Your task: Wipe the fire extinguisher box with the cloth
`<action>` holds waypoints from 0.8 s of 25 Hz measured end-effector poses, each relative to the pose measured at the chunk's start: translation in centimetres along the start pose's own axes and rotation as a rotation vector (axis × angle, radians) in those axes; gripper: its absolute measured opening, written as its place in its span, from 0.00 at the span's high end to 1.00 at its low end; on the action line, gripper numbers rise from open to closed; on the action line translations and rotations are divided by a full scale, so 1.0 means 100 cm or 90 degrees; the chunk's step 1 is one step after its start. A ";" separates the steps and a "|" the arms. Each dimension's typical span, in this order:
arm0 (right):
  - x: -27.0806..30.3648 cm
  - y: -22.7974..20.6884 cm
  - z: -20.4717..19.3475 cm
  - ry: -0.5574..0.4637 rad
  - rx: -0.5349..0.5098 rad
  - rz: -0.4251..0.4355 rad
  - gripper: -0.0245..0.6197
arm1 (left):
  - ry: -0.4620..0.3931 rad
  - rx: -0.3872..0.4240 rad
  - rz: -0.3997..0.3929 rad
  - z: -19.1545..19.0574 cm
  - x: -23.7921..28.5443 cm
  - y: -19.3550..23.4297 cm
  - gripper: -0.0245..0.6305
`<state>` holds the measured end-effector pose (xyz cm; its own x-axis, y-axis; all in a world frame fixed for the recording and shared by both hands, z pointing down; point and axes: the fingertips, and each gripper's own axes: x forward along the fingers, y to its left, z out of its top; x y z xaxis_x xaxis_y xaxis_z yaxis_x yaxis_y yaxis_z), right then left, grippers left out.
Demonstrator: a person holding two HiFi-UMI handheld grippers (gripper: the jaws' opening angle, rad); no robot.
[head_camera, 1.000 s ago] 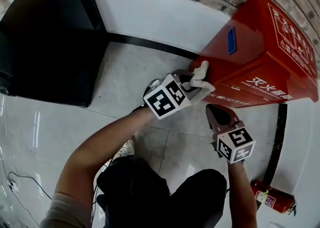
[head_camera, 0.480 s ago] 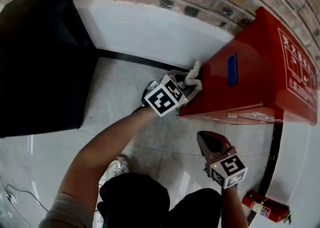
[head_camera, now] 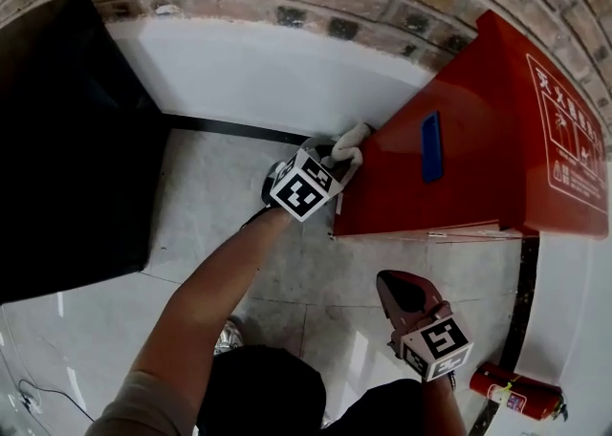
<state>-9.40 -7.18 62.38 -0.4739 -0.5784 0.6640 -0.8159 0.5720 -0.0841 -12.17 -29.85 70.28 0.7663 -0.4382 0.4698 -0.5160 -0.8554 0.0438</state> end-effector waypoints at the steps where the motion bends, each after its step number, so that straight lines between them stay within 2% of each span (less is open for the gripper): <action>1: -0.003 -0.002 -0.004 0.001 0.002 -0.004 0.93 | 0.008 -0.001 0.001 -0.007 0.003 -0.002 0.81; 7: -0.021 -0.007 -0.023 -0.005 0.024 -0.019 0.93 | 0.054 -0.009 -0.026 -0.047 0.007 -0.021 0.81; 11: -0.033 -0.009 -0.030 -0.004 0.021 -0.027 0.93 | 0.070 -0.012 -0.054 -0.053 -0.004 -0.042 0.81; 14: -0.041 -0.006 -0.027 -0.011 0.030 -0.024 0.93 | 0.088 -0.034 -0.070 -0.056 -0.018 -0.063 0.81; 20: -0.042 0.009 -0.022 -0.046 0.010 0.010 0.93 | 0.098 -0.060 -0.090 -0.056 -0.050 -0.106 0.81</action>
<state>-7.37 -2.96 61.16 -0.5089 -0.6105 0.6069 -0.8132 0.5723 -0.1061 -12.62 -17.06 72.41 0.7698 -0.2622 0.5819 -0.4465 -0.8728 0.1974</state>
